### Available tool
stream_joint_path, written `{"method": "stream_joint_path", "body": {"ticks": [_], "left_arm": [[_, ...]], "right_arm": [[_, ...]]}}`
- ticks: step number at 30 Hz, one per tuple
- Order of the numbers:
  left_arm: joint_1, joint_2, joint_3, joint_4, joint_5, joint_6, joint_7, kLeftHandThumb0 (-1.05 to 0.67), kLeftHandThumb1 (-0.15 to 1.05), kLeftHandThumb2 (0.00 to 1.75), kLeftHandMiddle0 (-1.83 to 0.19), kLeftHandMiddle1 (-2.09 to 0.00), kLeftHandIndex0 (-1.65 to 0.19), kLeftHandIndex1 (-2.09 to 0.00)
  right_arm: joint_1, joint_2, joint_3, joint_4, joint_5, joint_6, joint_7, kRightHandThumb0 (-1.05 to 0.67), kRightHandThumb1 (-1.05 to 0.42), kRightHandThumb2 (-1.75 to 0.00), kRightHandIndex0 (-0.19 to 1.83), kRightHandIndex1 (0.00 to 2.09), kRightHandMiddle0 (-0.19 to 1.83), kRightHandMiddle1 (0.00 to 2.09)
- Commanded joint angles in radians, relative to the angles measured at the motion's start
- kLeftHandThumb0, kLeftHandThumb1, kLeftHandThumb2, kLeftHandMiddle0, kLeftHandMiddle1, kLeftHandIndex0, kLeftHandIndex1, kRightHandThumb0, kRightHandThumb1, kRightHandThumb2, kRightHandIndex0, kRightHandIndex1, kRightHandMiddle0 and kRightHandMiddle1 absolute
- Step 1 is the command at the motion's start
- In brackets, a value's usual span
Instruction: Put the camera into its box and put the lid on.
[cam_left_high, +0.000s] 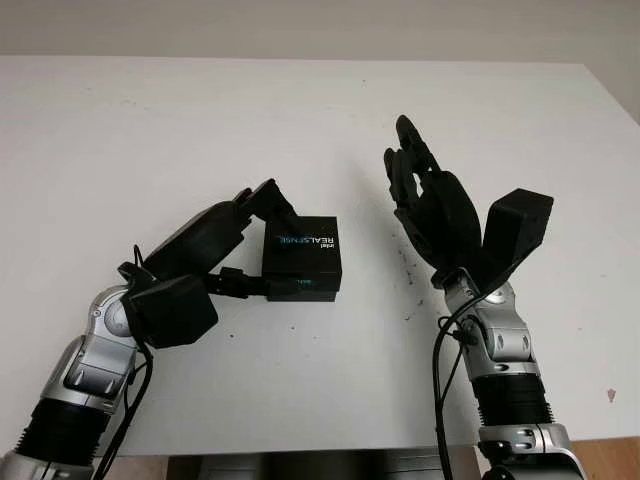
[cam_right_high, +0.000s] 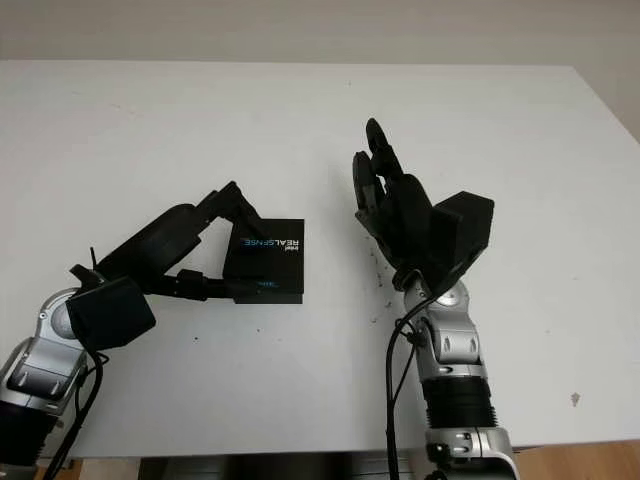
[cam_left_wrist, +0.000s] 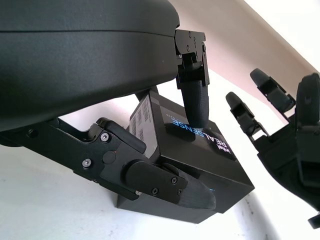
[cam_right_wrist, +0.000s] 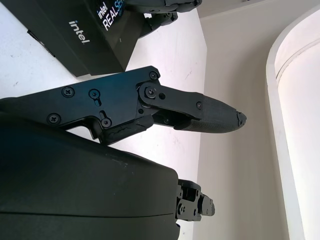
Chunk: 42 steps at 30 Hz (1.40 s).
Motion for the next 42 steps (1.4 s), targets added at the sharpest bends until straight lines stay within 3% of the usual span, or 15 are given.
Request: {"method": "stream_joint_path", "body": {"ticks": [1, 6, 17, 28, 29, 31, 33, 36, 42], "left_arm": [[0.004, 0.01, 0.003, 0.006, 0.013, -0.009, 0.01, -0.26, 1.05, 0.29, -0.12, -1.9, 0.06, -1.68], [0.021, 0.012, 0.004, -0.004, 0.032, -0.03, 0.022, -0.26, 1.05, 0.29, -0.12, -1.93, 0.05, -1.67], [0.033, 0.009, -0.014, 0.085, 0.134, -0.198, 0.141, -0.26, 1.05, 0.31, -0.01, -2.04, 0.1, -1.65], [0.054, 0.007, -0.019, 0.07, 0.149, -0.141, 0.138, -0.28, 1.05, 0.31, -0.03, -2.07, 0.08, -1.66], [0.057, 0.016, -0.024, 0.05, 0.17, -0.108, 0.125, -0.33, 1.05, 0.35, 0.05, -1.86, 0.11, -1.57], [0.059, 0.046, -0.042, -0.004, 0.241, -0.031, 0.081, -0.42, 1.05, 0.43, 0.05, -1.13, 0.14, -1.2], [0.054, 0.081, -0.066, -0.055, 0.323, 0.035, 0.027, -0.55, 1.05, 0.55, 0.05, -0.34, 0.14, -0.58], [0.042, 0.122, -0.104, -0.105, 0.42, 0.108, -0.056, -0.7, 1.05, 0.68, 0.17, -0.05, 0.18, -0.12], [0.022, 0.157, -0.15, -0.152, 0.486, 0.198, -0.203, -0.86, 1.05, 0.75, 0.19, 0.0, 0.19, 0.0]], "right_arm": [[0.006, -0.01, -0.003, -0.029, 0.003, 0.003, 0.004, -0.65, -1.05, -0.59, -0.11, 0.05, -0.09, 0.05], [0.005, -0.01, -0.003, -0.024, 0.002, -0.004, 0.005, -0.65, -1.05, -0.59, -0.1, 0.05, -0.09, 0.05], [0.006, -0.008, -0.001, -0.028, 0.0, -0.004, 0.004, -0.65, -1.05, -0.59, -0.1, 0.05, -0.09, 0.05], [0.01, -0.011, 0.001, -0.037, -0.001, -0.003, 0.007, -0.65, -1.05, -0.59, -0.1, 0.05, -0.09, 0.05], [0.009, -0.012, 0.001, -0.035, -0.002, -0.006, 0.008, -0.65, -1.05, -0.59, -0.11, 0.05, -0.09, 0.05], [0.009, -0.013, 0.001, -0.036, -0.004, -0.003, 0.007, -0.65, -1.05, -0.59, -0.1, 0.05, -0.09, 0.05], [0.01, -0.011, 0.001, -0.041, -0.004, -0.001, 0.005, -0.65, -1.05, -0.6, -0.11, 0.05, -0.09, 0.05], [0.01, -0.01, 0.001, -0.043, -0.002, 0.001, 0.004, -0.65, -1.05, -0.6, -0.11, 0.05, -0.09, 0.05], [0.009, -0.011, 0.001, -0.04, -0.001, -0.004, 0.005, -0.65, -1.05, -0.59, -0.1, 0.05, -0.09, 0.05]]}}
